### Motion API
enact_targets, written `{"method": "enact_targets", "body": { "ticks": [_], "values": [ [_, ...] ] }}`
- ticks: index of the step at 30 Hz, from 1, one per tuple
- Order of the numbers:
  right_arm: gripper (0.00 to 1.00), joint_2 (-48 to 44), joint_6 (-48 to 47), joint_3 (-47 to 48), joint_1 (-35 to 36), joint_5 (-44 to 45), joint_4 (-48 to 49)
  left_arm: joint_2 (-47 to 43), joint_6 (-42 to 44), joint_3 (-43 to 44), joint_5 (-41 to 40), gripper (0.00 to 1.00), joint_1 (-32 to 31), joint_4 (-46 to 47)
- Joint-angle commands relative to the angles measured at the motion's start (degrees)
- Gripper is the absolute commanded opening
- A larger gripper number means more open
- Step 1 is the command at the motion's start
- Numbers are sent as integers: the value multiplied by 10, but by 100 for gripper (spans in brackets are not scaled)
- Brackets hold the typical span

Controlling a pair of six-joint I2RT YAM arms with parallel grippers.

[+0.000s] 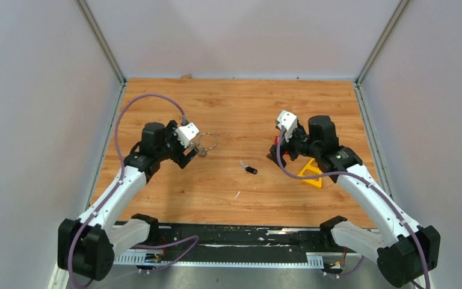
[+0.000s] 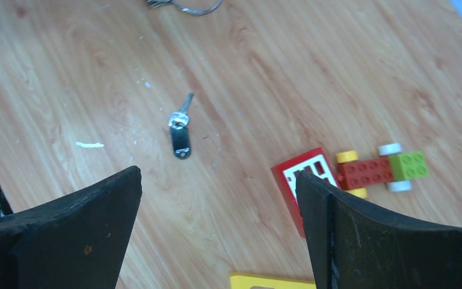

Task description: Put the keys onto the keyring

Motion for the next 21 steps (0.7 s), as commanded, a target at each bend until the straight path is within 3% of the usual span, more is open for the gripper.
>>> {"method": "enact_targets", "body": {
  "ticks": [1, 10, 21],
  "values": [
    [100, 15, -44, -16, 36, -45, 2, 65, 55, 39, 4, 100, -31, -44],
    [95, -9, -69, -37, 75, 6, 6, 254, 19, 154, 29, 93, -75, -55],
    [94, -18, -80, -46, 75, 18, 7, 398, -10, 285, -20, 73, -108, -161]
  ]
}}
